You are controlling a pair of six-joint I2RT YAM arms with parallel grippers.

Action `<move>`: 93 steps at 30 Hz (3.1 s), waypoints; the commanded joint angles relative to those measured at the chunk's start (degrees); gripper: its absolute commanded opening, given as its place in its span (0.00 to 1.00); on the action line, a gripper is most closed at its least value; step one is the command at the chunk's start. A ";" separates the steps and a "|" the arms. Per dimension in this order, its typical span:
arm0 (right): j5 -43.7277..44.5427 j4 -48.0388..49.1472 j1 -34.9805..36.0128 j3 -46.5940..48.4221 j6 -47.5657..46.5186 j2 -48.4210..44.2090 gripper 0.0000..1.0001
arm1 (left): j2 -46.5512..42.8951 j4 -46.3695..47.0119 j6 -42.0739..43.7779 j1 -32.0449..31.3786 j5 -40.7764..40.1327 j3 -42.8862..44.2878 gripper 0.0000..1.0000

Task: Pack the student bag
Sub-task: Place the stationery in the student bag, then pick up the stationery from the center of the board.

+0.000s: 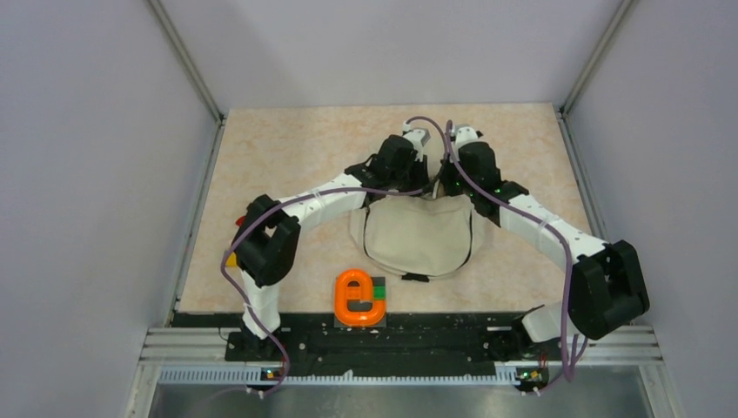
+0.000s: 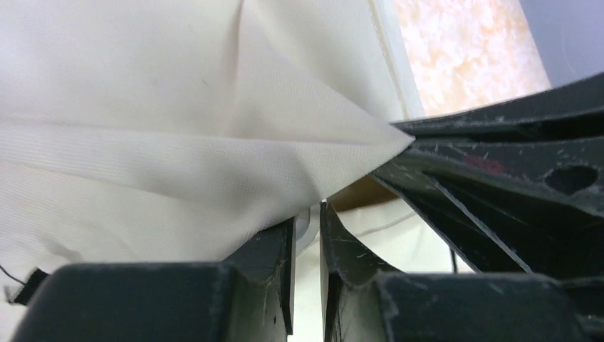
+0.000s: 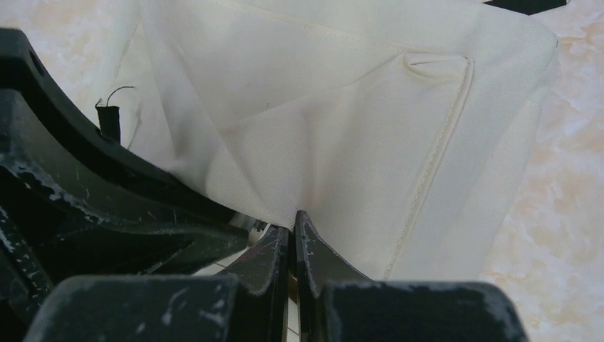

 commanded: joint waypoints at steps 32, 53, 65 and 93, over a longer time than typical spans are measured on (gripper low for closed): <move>-0.76 2.70 -0.20 1.68 0.69 -1.46 0.00 | -14.03 26.06 16.06 0.18 -4.46 -20.00 0.64; -1.51 4.42 -0.20 -0.09 0.34 -0.06 0.00 | -40.33 -11.81 3.79 34.09 -16.66 -35.12 0.80; -2.82 4.56 -0.20 -0.52 0.66 -0.72 0.00 | -24.87 -9.73 0.54 50.34 -24.57 -28.42 0.79; -3.35 4.19 -0.20 0.06 0.57 -0.11 0.00 | -10.14 -7.16 0.75 53.63 -23.09 -23.89 0.62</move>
